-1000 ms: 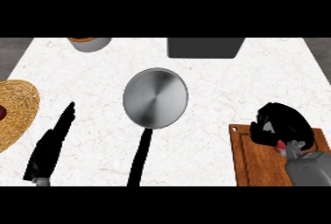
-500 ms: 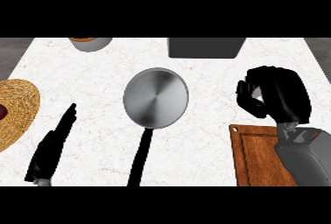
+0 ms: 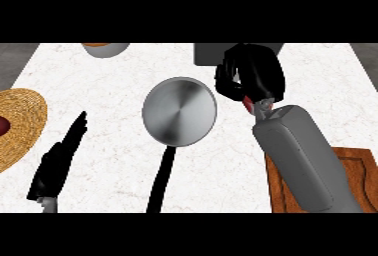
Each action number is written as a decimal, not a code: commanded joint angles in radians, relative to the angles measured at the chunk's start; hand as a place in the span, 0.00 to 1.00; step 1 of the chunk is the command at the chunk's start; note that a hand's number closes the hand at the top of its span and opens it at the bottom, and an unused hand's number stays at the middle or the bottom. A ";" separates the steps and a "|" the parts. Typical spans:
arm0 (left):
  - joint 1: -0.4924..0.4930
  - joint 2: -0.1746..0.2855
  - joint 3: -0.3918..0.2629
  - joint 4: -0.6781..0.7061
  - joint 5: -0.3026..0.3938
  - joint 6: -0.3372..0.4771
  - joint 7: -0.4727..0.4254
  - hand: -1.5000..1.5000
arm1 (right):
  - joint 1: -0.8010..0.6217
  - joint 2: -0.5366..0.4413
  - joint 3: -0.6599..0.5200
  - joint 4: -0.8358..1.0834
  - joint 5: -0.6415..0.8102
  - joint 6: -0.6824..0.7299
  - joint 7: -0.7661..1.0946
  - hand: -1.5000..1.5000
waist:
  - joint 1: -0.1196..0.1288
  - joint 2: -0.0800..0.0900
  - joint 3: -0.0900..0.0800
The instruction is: Pick the can from the cutting board and place it in the pan
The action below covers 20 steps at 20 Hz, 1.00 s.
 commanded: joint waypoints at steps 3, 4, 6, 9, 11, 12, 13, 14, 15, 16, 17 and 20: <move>0.005 0.019 0.018 -0.037 0.020 -0.037 0.018 0.50 | -0.155 0.134 -0.013 0.305 -0.060 -0.128 -0.011 1.00 | 0.013 0.003 0.000; 0.046 -0.014 -0.018 -0.017 -0.018 -0.006 -0.039 0.50 | -0.176 0.135 -0.038 0.384 -0.079 -0.179 -0.065 1.00 | 0.025 0.007 0.000; -0.008 0.010 -0.004 -0.010 0.011 -0.051 -0.007 0.50 | -0.211 0.136 0.024 0.474 -0.146 -0.251 -0.054 1.00 | 0.033 0.009 0.000; -0.025 -0.001 -0.014 -0.017 -0.007 -0.037 0.020 0.50 | -0.310 0.137 0.013 0.654 -0.190 -0.260 -0.096 1.00 | 0.050 0.015 0.000; -0.030 -0.014 -0.022 -0.022 -0.004 -0.037 0.034 0.50 | -0.303 0.138 0.041 0.741 -0.211 -0.288 -0.137 1.00 | 0.054 0.017 0.000; -0.053 -0.024 -0.037 0.041 -0.032 -0.028 -0.021 0.50 | -0.329 0.138 0.098 0.753 -0.238 -0.284 -0.106 1.00 | 0.066 0.021 -0.001; -0.039 -0.039 -0.044 0.022 -0.038 -0.011 -0.006 0.50 | -0.370 0.138 0.062 0.811 -0.227 -0.243 -0.122 1.00 | 0.066 0.022 0.000; -0.032 -0.008 -0.031 -0.020 -0.020 -0.040 0.006 0.50 | -0.371 0.138 0.091 0.831 -0.238 -0.242 -0.117 1.00 | 0.084 0.022 0.000; -0.087 -0.027 -0.035 0.043 -0.038 -0.022 0.000 0.50 | -0.404 0.138 0.102 0.852 -0.254 -0.215 -0.133 1.00 | 0.073 0.025 -0.001; -0.063 -0.040 -0.043 0.034 -0.038 -0.014 -0.022 0.50 | -0.361 0.138 0.126 0.879 -0.234 -0.212 -0.199 1.00 | 0.082 0.030 -0.001; -0.030 -0.011 -0.046 0.002 -0.026 -0.051 -0.024 0.50 | -0.327 0.138 0.111 0.863 -0.332 -0.188 -0.196 1.00 | 0.110 0.029 0.000; -0.086 -0.035 -0.053 0.008 -0.035 -0.031 0.001 0.50 | -0.296 0.138 -0.019 0.868 -0.506 -0.196 -0.147 0.00 | 0.112 0.036 0.002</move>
